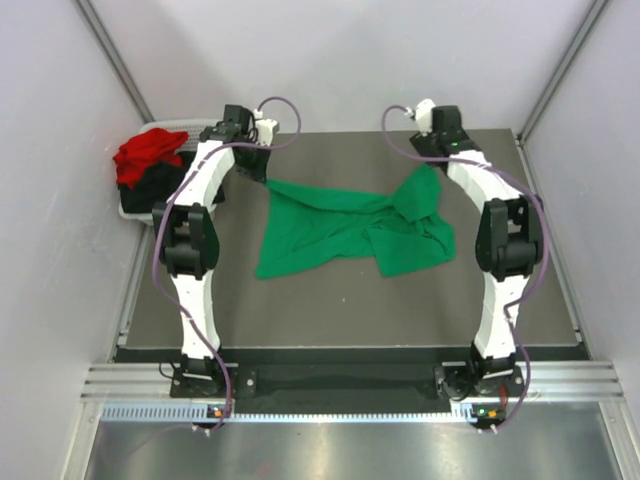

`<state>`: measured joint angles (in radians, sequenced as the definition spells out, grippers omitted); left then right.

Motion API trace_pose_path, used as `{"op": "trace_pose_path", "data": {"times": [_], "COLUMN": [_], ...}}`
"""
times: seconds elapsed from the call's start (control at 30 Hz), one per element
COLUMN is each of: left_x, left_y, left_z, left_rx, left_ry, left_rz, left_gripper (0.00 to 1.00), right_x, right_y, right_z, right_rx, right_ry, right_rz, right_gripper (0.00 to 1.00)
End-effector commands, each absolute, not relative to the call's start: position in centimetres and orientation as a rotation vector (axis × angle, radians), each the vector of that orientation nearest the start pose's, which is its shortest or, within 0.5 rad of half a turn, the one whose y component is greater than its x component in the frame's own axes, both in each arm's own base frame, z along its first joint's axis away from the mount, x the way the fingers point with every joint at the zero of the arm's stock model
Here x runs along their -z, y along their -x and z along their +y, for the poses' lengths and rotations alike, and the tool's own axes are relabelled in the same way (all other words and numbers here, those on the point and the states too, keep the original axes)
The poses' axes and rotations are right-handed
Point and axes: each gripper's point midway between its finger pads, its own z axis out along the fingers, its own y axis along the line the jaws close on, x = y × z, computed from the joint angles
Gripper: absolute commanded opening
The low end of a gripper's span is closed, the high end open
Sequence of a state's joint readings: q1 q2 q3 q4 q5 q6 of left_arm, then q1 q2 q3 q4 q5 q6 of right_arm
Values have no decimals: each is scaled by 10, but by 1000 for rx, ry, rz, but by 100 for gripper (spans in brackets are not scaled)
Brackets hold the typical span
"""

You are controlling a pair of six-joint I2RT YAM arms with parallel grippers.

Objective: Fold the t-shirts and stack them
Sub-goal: Flatten the tshirt out

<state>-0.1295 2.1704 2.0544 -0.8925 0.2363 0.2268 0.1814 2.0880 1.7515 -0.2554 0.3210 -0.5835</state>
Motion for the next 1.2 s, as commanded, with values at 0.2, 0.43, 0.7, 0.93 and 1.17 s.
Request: {"op": "trace_pose_path", "data": {"times": [0.2,0.43,0.7,0.93,1.17], "left_x": [-128,-117,-107,-99,-97], "left_y": [-506,-502,-497,-494,-494], "left_z": [-99,-95,-89,-89,-93], "left_rx": [224,176,127,106,93], "left_ry": [-589,-609,-624,-644,-661], "left_rz": [2500,2534,2565,2582,2583], "left_gripper": [0,0,0,0,0], "right_x": [-127,-92,-54,-56,-67], "right_y": [-545,-547,-550,-564,-570], "right_z": [-6,-3,0,34,90], "right_rx": [158,125,89,38,-27], "right_ry": [575,616,642,724,824], "right_rz": [2312,2377,2463,2417,2350], "right_gripper": [58,56,53,53,53]}}
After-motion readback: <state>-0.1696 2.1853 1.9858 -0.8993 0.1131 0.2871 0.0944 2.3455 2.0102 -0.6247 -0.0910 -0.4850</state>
